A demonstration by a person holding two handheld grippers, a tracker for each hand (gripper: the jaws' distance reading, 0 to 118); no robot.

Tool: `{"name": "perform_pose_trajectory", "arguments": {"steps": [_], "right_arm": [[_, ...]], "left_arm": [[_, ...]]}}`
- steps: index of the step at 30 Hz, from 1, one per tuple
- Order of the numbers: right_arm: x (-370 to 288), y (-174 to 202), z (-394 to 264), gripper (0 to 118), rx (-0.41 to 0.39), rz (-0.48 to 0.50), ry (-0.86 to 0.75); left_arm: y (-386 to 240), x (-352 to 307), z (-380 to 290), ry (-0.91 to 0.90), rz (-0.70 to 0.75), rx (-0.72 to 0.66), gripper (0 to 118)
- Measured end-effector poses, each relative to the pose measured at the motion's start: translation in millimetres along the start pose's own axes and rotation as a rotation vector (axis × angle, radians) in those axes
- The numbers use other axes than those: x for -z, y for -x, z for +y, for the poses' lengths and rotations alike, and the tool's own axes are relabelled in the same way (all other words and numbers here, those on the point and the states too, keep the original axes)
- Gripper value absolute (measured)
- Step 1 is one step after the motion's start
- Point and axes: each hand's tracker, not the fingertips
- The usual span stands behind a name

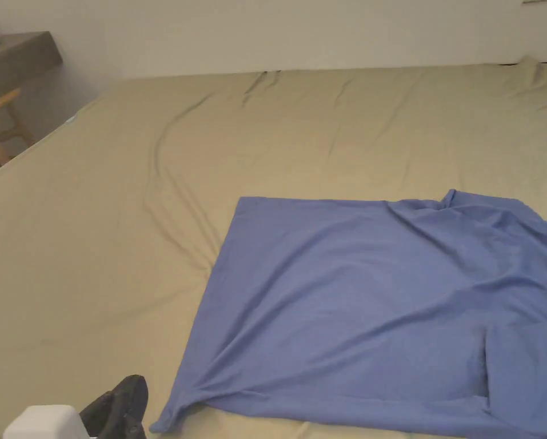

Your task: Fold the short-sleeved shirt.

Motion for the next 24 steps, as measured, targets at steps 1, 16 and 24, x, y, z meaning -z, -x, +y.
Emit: {"name": "perform_pose_trajectory", "arguments": {"steps": [1,16,24], "right_arm": [[2,6,2,2,-0.031,0.026,0.011],[26,35,4,2,-0.063,0.127,0.079],[21,21,3,2,-0.086,0.076,0.102]], "left_arm": [[-3,1,-7,0.033,0.004,0.046,0],[12,132,-52,0.39,0.058,0.277,75],[22,112,-41,0.321,0.036,0.143,5]]}}
